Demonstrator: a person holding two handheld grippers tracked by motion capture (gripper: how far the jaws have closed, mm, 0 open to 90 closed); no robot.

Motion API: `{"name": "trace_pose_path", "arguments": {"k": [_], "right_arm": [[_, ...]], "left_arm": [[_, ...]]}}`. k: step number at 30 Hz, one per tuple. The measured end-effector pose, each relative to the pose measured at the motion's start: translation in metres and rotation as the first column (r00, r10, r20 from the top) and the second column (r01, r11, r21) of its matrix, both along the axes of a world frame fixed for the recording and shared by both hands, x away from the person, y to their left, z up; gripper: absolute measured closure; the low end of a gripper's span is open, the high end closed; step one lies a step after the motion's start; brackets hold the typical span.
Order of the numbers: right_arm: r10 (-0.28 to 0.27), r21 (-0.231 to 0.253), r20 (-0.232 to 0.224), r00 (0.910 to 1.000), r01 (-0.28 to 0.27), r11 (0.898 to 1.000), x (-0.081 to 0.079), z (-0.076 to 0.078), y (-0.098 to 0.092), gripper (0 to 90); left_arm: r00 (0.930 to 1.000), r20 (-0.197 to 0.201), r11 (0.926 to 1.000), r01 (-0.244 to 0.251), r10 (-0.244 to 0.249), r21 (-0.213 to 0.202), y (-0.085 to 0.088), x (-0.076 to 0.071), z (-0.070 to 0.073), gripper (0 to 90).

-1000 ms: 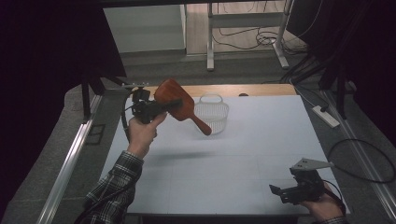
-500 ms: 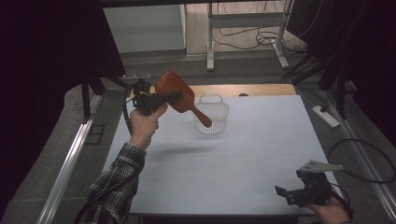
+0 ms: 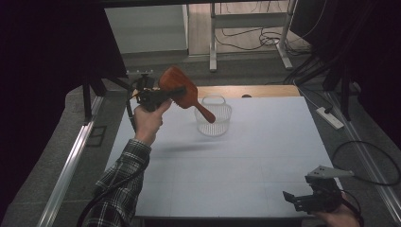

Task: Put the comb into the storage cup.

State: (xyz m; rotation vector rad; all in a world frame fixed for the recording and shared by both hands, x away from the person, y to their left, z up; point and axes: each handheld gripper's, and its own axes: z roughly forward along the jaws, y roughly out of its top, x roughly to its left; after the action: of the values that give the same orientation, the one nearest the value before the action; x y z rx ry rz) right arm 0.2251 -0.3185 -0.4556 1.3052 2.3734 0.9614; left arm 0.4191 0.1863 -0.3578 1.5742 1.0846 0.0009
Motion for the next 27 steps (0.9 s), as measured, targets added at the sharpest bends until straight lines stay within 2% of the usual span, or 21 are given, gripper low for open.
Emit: {"name": "trace_pose_path", "arguments": {"k": [5,15,27], "right_arm": [[-0.003,0.017,0.000,1.0000,0.003,1.000,0.000,0.000,-0.002,0.0],[0.004,0.020,-0.001,1.0000,-0.004,1.000,0.000,0.000,-0.002,0.0],[0.003,0.032,0.008,1.0000,-0.003,0.999,-0.001,0.001,-0.003,0.0]], "left_arm": [[0.9998,-0.002,0.9997,-0.022,0.022,0.009,-0.004,0.006,-0.001,50.5],[0.9983,-0.009,0.9980,-0.058,0.058,0.023,-0.012,0.019,-0.006,50.5],[0.9966,-0.011,0.9959,-0.081,0.082,0.040,-0.025,0.027,-0.015,50.5]]}}
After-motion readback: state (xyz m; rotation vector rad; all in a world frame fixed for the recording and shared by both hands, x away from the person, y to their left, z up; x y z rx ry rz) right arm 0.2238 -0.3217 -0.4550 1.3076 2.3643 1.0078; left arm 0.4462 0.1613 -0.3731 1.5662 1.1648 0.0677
